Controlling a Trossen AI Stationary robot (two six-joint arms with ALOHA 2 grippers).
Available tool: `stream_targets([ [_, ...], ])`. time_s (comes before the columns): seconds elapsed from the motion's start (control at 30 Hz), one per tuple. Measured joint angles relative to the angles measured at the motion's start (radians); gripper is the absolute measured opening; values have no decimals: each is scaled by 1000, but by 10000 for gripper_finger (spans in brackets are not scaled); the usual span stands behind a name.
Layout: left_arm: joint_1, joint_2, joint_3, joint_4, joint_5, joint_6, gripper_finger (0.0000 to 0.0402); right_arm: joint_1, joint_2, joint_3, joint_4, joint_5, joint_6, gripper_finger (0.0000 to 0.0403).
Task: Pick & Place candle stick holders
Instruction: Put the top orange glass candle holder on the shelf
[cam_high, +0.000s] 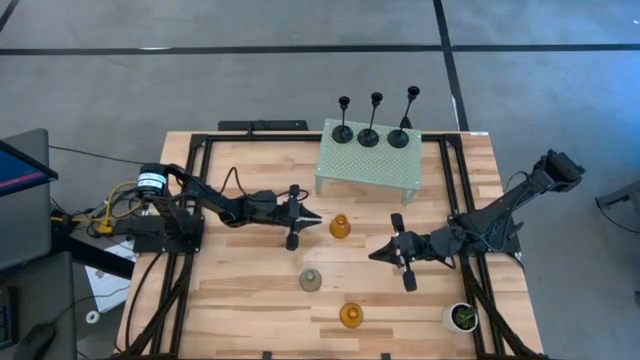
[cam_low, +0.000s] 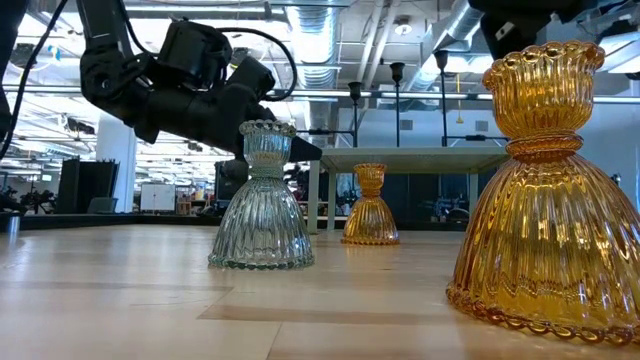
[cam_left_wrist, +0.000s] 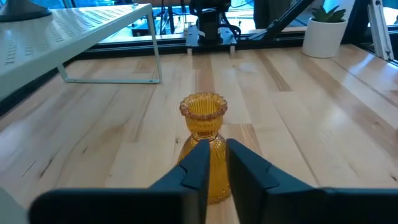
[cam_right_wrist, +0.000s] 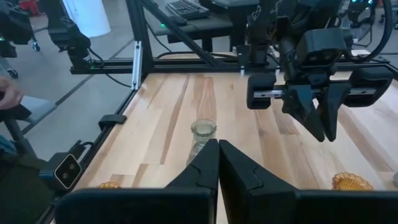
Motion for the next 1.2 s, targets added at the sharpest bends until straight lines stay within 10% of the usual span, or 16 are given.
stream_targets([
  [0.63,0,217,174,-1,-2,-28,236,1,0,0,6,-1,1,0],
  [1.2,0,350,330,0,2,-79,292,1,1,0,3,24,1,0],
])
